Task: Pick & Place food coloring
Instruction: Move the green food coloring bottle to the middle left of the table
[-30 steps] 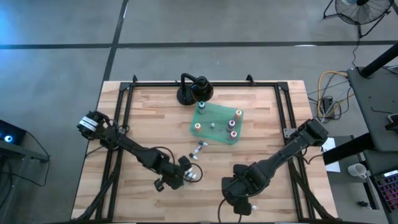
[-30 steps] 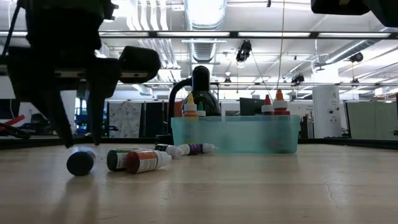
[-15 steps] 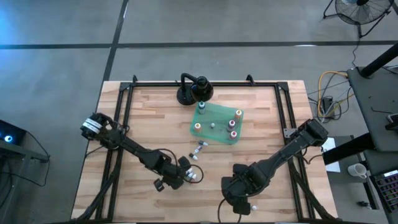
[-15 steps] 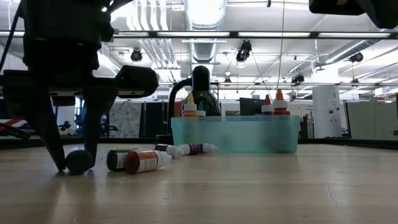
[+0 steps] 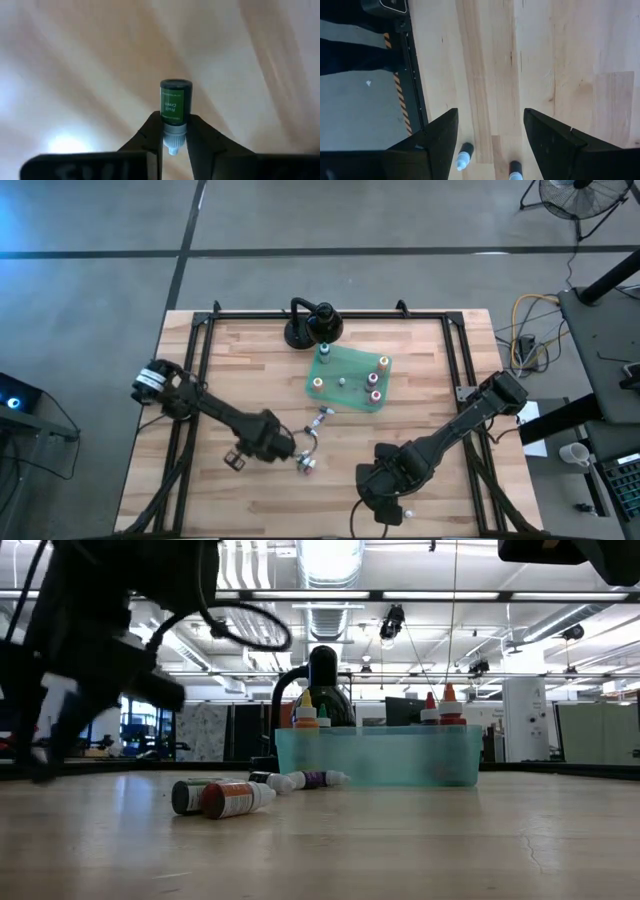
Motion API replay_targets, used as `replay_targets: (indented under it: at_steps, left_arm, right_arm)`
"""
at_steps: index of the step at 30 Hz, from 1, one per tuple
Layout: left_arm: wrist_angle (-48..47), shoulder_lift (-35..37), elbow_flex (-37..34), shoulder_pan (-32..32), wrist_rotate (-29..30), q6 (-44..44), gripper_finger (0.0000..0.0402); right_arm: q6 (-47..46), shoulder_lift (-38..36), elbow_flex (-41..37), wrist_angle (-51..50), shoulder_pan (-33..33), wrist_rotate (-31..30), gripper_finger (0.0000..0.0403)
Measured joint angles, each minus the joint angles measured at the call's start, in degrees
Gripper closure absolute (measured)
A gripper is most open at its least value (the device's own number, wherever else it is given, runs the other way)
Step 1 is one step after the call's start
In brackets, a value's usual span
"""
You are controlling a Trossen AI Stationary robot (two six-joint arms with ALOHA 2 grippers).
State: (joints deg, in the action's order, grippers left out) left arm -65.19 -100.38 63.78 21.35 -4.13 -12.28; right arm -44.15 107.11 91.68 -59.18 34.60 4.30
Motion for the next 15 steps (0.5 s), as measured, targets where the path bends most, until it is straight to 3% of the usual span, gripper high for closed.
replay_targets:
  at_steps: [4,8,15]
  left_arm:
    - [-11.44,0.01,0.81,-3.83,-3.59,9.78,0.0359]
    - [-14.2,0.0,-2.0,-7.39,-4.83,17.2,0.0359]
    - [-14.9,-1.04,-11.32,-12.39,-13.94,27.31,0.0358]
  right_arm:
    - [-0.26,0.0,0.0,-0.21,-0.26,-1.76,0.0184]
    - [-2.19,0.0,0.0,-0.33,-0.86,-2.3,0.0184]
    - [-2.0,0.0,0.0,-0.34,-1.16,-1.64,0.0184]
